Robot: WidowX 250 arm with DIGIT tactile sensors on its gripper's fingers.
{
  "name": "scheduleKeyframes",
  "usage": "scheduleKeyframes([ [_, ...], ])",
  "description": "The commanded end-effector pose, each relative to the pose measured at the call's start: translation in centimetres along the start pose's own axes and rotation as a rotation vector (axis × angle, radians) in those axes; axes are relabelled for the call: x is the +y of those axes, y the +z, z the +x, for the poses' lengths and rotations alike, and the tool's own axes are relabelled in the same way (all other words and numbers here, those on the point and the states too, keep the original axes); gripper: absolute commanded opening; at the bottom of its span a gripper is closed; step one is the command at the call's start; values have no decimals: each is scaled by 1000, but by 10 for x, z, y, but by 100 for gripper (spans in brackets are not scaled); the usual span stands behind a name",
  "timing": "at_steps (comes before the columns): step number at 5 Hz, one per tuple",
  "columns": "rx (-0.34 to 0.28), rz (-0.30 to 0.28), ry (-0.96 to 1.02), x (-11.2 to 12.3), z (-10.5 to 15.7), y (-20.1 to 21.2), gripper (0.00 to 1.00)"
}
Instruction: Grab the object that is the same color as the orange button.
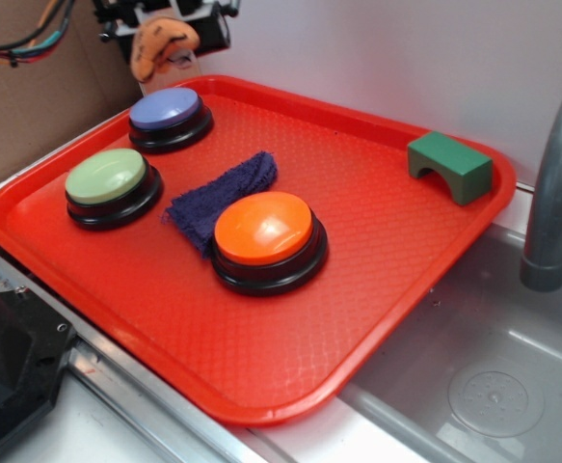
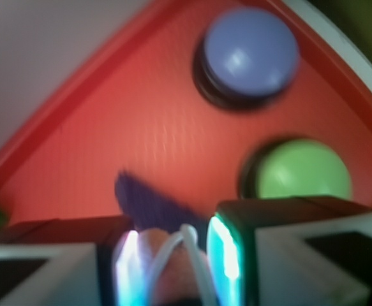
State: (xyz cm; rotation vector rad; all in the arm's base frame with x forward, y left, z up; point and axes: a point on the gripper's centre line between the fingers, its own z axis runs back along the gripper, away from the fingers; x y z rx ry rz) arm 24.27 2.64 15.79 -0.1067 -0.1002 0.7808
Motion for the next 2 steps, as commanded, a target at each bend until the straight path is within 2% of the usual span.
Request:
scheduleKeyframes([
  [1,-50,-123,-23,19,-25,40,0],
  [2,-27,-108,14,19,-18,34,0],
])
